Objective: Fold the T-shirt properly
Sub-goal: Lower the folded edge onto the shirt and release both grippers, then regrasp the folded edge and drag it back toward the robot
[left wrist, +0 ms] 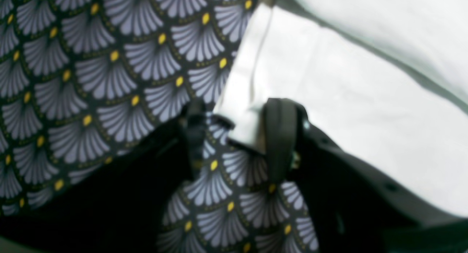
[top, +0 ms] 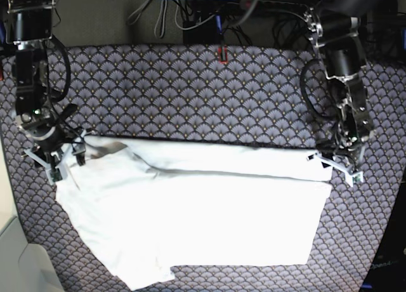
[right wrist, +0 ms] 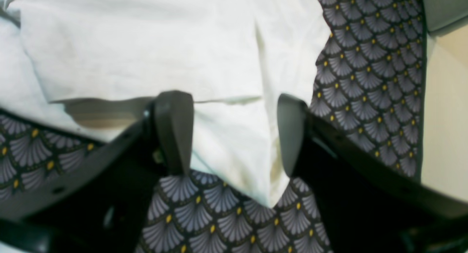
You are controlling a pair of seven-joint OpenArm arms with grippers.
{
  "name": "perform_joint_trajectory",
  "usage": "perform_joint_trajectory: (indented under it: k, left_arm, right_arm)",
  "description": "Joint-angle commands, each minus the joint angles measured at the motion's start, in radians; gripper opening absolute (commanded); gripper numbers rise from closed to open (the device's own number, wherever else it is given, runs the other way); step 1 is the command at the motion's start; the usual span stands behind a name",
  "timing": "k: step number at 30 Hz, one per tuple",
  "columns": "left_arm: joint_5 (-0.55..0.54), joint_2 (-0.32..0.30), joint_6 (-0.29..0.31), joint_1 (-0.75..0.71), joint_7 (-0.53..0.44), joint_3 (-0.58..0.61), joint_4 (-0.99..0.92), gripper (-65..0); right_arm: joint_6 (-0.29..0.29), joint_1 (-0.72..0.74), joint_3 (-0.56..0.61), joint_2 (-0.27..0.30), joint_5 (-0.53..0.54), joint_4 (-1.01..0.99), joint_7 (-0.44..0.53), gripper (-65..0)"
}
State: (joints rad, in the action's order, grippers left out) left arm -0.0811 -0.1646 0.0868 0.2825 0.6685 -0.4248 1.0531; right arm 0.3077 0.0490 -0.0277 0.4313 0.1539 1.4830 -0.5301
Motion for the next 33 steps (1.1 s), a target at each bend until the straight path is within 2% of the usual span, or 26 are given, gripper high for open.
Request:
perform_joint_trajectory:
  k: [1, 5, 7, 10, 13, 17, 22, 33]
  left_arm:
    - [0.004, -0.008, 0.003, 0.021, -0.023, -0.001, 0.013, -38.6]
    - [-0.004, -0.006, 0.006, 0.017, -0.028, -0.001, 0.013, -41.8]
    - [-0.004, -0.006, 0.006, 0.017, -0.028, -0.001, 0.013, -49.8]
    - [-0.004, -0.006, 0.005, 0.017, -0.028, -0.001, 0.013, -65.0]
    - [-0.004, -0.006, 0.003, 0.017, -0.028, -0.001, 0.013, -62.6]
    - [-0.003, 0.000, 0.003, 0.017, -0.028, -0.001, 0.013, -64.8]
    - [-0.003, 0.000, 0.003, 0.017, -0.028, -0.001, 0.013, -64.6]
    - [-0.003, 0.000, 0.003, 0.019, -0.028, -0.001, 0.013, -64.6]
  right_arm:
    - [-0.003, 0.016, -0.028, 0.019, -0.001, 0.015, 0.023, -28.0]
    - [-0.003, 0.016, -0.059, 0.019, -0.001, 0.015, 0.020, -28.0]
    - [-0.003, 0.016, -0.061, 0.031, -0.001, 0.014, 0.021, -28.0]
    - [-0.003, 0.015, -0.061, 0.037, -0.001, 0.012, 0.023, -28.0]
    - [-0.003, 0.015, -0.061, 0.039, -0.001, -0.012, 0.026, -28.0]
    - [-0.002, 0.022, -0.061, 0.041, -0.001, -0.091, 0.031, -28.0]
    - [-0.002, -0.018, -0.061, 0.041, -0.001, -0.126, 0.097, -28.0]
    - [-0.002, -0.064, -0.056, 0.034, -0.001, -0.129, 0.104, -28.0]
